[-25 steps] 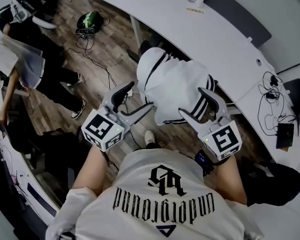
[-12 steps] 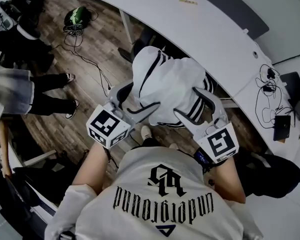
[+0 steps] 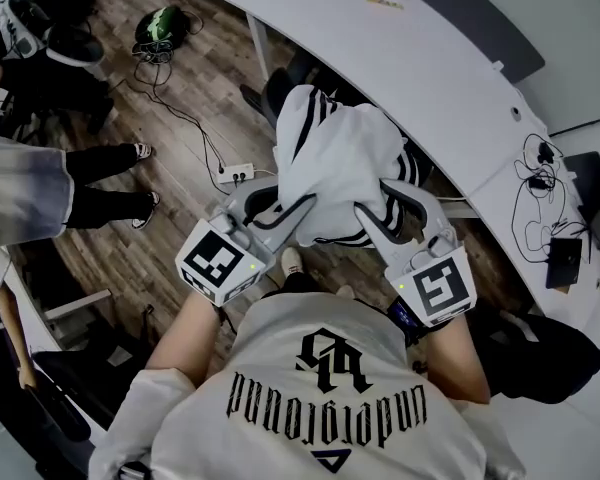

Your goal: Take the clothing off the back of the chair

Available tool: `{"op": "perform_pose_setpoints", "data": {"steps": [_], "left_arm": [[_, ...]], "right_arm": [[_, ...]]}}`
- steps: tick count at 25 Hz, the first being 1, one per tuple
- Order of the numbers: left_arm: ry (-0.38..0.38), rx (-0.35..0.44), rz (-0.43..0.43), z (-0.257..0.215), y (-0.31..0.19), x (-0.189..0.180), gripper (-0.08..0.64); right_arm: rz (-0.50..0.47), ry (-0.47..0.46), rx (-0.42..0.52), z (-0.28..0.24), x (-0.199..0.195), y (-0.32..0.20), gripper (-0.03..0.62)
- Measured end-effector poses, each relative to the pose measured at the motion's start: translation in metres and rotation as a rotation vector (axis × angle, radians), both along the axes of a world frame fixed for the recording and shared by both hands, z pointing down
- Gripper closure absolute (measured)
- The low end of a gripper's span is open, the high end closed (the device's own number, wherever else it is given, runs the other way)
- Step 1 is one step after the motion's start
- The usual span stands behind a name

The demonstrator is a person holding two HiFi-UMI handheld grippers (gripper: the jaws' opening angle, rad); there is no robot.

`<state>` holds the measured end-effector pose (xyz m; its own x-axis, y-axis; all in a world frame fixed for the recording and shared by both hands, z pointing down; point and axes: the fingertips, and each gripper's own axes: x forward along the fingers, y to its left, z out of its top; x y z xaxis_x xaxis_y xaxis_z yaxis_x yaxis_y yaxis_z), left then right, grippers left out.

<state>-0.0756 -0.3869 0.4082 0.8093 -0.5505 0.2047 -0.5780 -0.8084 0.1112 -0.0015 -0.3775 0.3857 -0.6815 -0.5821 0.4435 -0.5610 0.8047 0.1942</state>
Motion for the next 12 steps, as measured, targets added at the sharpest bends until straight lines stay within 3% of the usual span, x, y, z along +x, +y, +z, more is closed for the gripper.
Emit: {"op": "perform_pose_setpoints", "data": {"steps": [5, 12], "left_arm": [[-0.003, 0.023, -0.019, -0.014, 0.018, 0.008, 0.448], [-0.025, 0.055, -0.049, -0.036, 0.06, 0.036, 0.453]], "right_arm": [[-0.02, -0.038, 0.051, -0.014, 0.003, 0.011, 0.524], [-0.064, -0.078, 0.103, -0.033, 0.028, 0.049, 0.532]]}}
